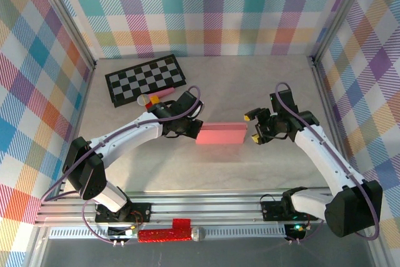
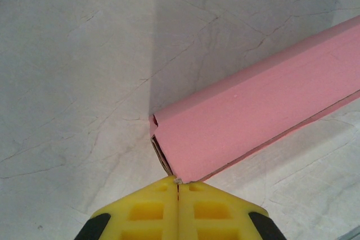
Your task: Fold the paper box
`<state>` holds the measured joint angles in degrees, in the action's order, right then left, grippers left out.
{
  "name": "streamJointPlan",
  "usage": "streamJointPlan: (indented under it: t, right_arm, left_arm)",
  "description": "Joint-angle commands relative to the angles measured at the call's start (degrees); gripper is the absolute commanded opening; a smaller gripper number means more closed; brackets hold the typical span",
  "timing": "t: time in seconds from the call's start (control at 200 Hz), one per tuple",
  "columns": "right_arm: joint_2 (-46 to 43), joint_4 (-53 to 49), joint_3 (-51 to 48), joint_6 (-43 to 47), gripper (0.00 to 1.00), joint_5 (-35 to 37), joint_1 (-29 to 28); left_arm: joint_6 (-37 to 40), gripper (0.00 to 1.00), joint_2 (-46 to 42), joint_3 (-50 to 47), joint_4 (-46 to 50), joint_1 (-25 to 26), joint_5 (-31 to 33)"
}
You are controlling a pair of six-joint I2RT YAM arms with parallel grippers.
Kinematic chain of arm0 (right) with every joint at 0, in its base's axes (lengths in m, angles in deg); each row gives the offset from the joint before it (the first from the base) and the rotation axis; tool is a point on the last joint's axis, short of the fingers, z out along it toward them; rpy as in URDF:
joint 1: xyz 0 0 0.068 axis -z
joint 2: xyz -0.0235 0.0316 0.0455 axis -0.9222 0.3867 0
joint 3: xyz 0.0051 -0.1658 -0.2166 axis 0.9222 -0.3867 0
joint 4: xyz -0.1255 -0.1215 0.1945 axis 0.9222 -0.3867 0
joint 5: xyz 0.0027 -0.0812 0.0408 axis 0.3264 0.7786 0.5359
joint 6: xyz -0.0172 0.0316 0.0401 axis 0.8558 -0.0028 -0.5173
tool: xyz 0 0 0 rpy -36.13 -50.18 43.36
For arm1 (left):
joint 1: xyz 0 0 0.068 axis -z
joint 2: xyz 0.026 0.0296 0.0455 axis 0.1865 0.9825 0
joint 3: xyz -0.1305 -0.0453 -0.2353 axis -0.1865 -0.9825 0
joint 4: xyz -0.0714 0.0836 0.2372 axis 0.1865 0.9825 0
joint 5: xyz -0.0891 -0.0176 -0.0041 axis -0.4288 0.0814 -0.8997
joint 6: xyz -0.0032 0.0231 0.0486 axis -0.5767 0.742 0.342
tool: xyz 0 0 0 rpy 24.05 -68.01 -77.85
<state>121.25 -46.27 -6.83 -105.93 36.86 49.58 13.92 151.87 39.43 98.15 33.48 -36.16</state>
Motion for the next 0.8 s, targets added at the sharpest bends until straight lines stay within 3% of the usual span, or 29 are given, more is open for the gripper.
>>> streamJointPlan:
  t: [0.0,0.38,0.795]
  right_arm:
    - [-2.2,5.8,-3.8,-10.8,0.68,-3.3,0.2]
    - [-2.2,14.2,-8.6,-12.1,0.58,-2.8,0.8]
    - [-1.5,12.6,-9.2,-9.8,0.46,-3.9,0.9]
  left_arm:
    - [0.3,0.0,-0.5,0.1,1.7,0.8,-0.1]
    - [0.6,0.0,-0.2,0.5,2.0,0.8,-0.1]
    - [0.3,0.0,-0.2,0.9,2.1,0.8,0.2]
